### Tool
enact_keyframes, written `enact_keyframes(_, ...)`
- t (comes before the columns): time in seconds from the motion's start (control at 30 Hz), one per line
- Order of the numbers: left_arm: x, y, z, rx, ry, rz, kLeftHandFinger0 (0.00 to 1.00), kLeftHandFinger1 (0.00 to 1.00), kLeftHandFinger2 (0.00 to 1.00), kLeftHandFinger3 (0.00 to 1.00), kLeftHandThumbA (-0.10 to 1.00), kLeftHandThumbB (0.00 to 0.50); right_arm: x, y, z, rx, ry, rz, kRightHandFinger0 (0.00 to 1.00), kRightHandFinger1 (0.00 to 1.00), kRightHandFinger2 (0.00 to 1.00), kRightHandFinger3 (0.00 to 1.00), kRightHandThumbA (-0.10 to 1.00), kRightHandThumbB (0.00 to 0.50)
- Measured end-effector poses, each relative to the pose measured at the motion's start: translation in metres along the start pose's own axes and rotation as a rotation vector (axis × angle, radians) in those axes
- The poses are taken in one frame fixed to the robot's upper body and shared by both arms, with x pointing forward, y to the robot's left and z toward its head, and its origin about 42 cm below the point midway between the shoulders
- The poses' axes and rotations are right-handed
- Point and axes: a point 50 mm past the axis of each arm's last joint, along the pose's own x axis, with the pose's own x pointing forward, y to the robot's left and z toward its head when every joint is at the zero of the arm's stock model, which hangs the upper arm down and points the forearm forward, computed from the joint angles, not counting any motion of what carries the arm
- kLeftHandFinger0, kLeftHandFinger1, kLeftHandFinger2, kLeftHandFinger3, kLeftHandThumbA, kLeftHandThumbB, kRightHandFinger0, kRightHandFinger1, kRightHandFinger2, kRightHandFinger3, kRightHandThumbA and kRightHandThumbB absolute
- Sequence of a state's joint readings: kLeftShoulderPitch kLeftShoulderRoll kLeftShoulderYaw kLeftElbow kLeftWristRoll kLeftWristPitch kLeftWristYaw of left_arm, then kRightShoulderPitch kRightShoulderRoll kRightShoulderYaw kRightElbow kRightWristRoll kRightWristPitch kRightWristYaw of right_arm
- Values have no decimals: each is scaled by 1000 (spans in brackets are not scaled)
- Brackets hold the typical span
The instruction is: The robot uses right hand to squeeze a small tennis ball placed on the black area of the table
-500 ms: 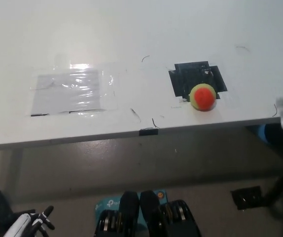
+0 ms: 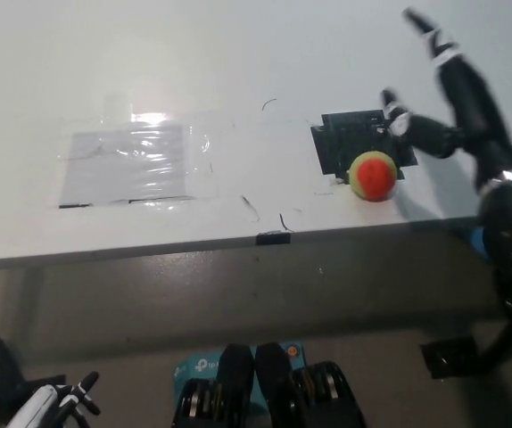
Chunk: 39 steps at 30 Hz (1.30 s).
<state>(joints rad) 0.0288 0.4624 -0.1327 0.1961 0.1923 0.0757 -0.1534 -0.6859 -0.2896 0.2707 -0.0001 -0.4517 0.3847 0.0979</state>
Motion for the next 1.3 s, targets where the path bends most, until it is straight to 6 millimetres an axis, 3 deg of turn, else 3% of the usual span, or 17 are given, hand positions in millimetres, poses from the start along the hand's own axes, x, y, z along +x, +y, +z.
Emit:
enact_keyframes(0.23,1,0,1,4,-2,-6,200,167,363,437,1000,500,22,40,-7,-111,84,124,1000,1000,1000,1000,682,500)
enact_keyframes(0.37,2,1,2,5,-6,-11,188,164,362,451,1000,472,25,56,-12,-167,103,167,1000,1000,1000,1000,628,473)
enact_keyframes(0.53,3,1,3,6,-10,-14,184,151,355,439,1000,476,28,64,-30,-207,154,198,1000,1000,1000,1000,623,443)
enact_keyframes(0.73,4,2,4,7,-12,-20,172,152,354,431,1000,488,28,76,-57,-246,224,246,1000,1000,1000,1000,630,446)
enact_keyframes(0.97,5,3,8,17,-22,-25,195,170,390,436,1000,475,29,92,-78,-299,273,287,1000,1000,1000,1000,537,407)
enact_keyframes(1.0,5,3,9,21,-25,-25,207,176,386,435,1000,495,31,93,-79,-299,277,285,1000,1000,1000,1000,510,395)
enact_keyframes(1.2,9,7,14,34,-38,-26,197,173,395,521,1000,488,38,115,-68,-270,256,274,1000,1000,1000,1000,483,373)
enact_keyframes(1.23,9,7,15,36,-38,-26,206,183,411,524,1000,476,39,117,-66,-266,252,274,1000,1000,1000,1000,411,309)
enact_keyframes(1.3,9,7,15,43,-39,-28,210,187,418,522,1000,475,41,124,-58,-253,231,272,1000,1000,1000,1000,377,280)
